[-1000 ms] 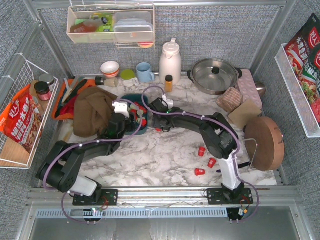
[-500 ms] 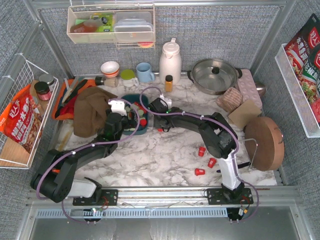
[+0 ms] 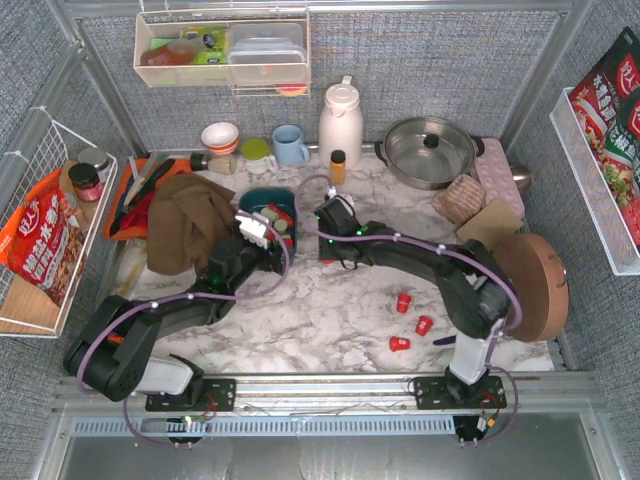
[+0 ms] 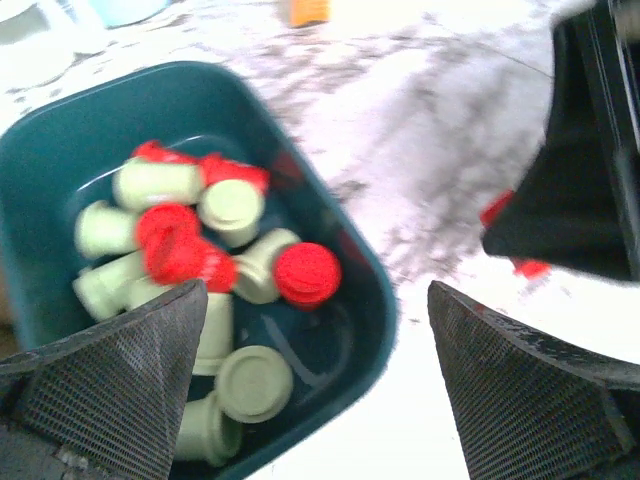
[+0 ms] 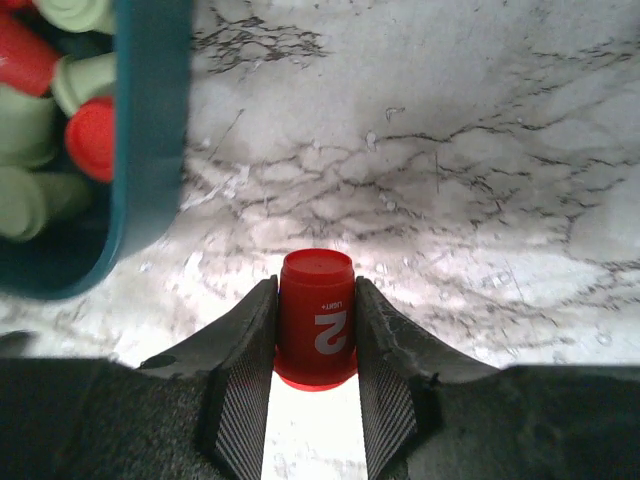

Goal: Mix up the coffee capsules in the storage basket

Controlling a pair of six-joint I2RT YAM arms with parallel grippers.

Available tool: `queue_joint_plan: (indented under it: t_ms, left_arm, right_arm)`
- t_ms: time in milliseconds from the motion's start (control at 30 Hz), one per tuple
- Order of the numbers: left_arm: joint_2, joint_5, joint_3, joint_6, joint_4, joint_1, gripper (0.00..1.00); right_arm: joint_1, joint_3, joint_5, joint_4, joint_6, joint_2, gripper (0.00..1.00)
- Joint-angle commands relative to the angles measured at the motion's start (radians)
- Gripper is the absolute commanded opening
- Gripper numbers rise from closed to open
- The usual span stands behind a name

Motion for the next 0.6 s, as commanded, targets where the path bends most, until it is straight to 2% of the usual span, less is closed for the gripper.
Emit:
queue_joint_plan:
  t_ms: [0, 233, 367, 567]
  left_arm:
    - [0.017, 0.289, -0.059, 0.147, 0.255, -0.025, 0.99]
    - [0.071, 0.507, -0.090, 0.342, 0.378, -0.106, 0.99]
    - [0.125, 0.534, -0.079, 0.434, 0.452, -0.181, 0.99]
    - [0.186, 0.559, -0.061, 0.458, 0.615, -0.231, 0.99]
  right_arm:
    - [-0.007, -0.111, -0.075, 0.154, -0.082, -0.160, 0.38]
    - [-0.009, -0.335, -0.163, 0.295, -0.140, -0.434, 0.35]
    - [-0.007, -0.439, -0.256, 0.397, -0.139, -0.553, 0.35]
    - [-0.006, -0.527, -0.351, 0.486, -0.128, -0.646, 0.35]
